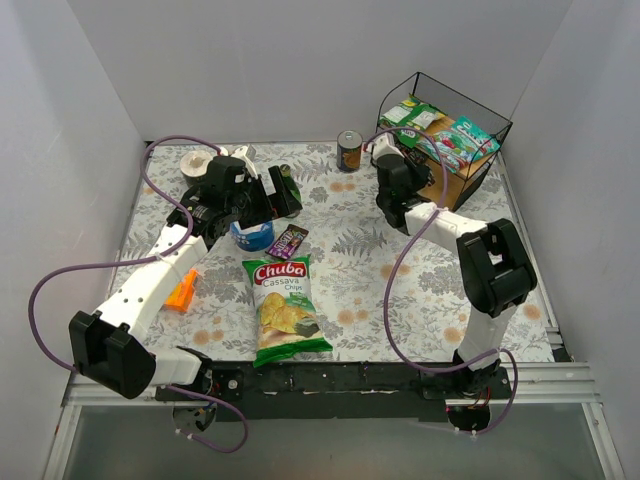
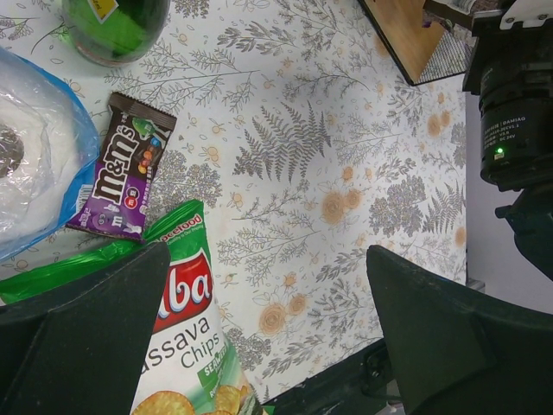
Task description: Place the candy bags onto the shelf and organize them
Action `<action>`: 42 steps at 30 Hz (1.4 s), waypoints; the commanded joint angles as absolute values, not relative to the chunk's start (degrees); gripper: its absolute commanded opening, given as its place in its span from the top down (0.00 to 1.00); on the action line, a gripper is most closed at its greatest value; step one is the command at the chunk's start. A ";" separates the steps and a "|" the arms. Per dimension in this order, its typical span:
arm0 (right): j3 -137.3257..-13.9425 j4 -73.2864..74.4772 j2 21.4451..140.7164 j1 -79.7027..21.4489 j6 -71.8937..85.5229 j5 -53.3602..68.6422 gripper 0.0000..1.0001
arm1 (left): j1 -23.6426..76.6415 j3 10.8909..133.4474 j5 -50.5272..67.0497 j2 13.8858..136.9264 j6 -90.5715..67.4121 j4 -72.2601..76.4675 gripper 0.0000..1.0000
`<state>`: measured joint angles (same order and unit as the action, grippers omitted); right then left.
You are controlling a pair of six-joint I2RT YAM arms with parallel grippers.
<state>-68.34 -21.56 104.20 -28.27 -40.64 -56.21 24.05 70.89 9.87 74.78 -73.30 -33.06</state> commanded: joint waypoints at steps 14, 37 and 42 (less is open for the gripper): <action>-64.78 -25.58 109.51 -25.66 -40.69 -45.88 0.99 | 23.64 72.60 10.02 72.77 -73.21 -34.28 0.02; -65.13 -22.59 113.55 -25.66 -43.95 -41.40 0.99 | 23.64 72.42 10.02 72.60 -73.12 -34.80 0.02; -65.04 -22.06 114.17 -25.75 -43.51 -41.22 0.99 | 23.64 72.86 10.28 73.39 -73.30 -34.80 0.02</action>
